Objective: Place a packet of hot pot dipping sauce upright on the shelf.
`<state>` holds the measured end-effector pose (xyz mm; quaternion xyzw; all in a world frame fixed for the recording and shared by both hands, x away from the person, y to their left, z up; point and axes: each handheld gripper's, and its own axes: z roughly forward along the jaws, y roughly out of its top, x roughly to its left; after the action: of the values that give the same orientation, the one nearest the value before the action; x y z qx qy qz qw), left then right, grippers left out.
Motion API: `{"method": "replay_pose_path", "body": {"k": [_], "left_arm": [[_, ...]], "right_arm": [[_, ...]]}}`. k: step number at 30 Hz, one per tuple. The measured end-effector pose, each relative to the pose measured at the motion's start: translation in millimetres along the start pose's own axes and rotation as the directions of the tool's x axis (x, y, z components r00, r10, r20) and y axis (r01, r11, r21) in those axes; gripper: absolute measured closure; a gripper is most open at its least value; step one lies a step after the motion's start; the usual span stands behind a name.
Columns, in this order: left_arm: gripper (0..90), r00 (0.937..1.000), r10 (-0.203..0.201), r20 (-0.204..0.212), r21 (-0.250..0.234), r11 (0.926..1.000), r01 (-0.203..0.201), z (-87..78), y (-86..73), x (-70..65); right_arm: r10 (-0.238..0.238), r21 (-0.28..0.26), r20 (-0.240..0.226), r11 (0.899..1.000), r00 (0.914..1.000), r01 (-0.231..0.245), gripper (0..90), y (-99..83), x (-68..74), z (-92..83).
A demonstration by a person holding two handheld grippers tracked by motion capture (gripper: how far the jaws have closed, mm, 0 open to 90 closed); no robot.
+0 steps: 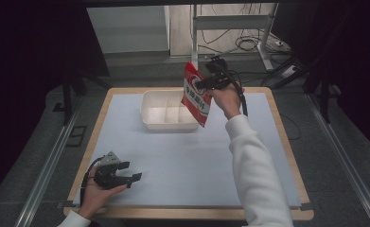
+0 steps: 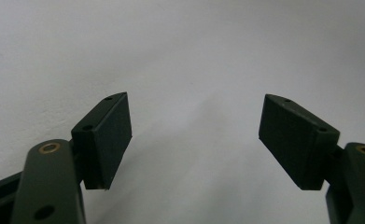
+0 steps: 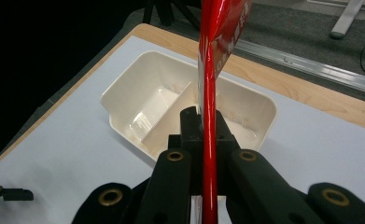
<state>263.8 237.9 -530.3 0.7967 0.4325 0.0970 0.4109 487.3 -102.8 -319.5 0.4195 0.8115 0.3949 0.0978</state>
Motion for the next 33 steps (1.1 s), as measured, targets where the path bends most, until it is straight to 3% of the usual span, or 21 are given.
{"method": "replay_pose_path", "body": {"k": [33], "left_arm": [[25.7,1.0000,-0.003,0.002,-0.002,1.0000,0.003,-0.1,-0.2,0.7]], "right_arm": [[0.030,-0.065,0.018,0.997,0.9994,-0.029,87.9,7.4,-3.8,22.2]]}}
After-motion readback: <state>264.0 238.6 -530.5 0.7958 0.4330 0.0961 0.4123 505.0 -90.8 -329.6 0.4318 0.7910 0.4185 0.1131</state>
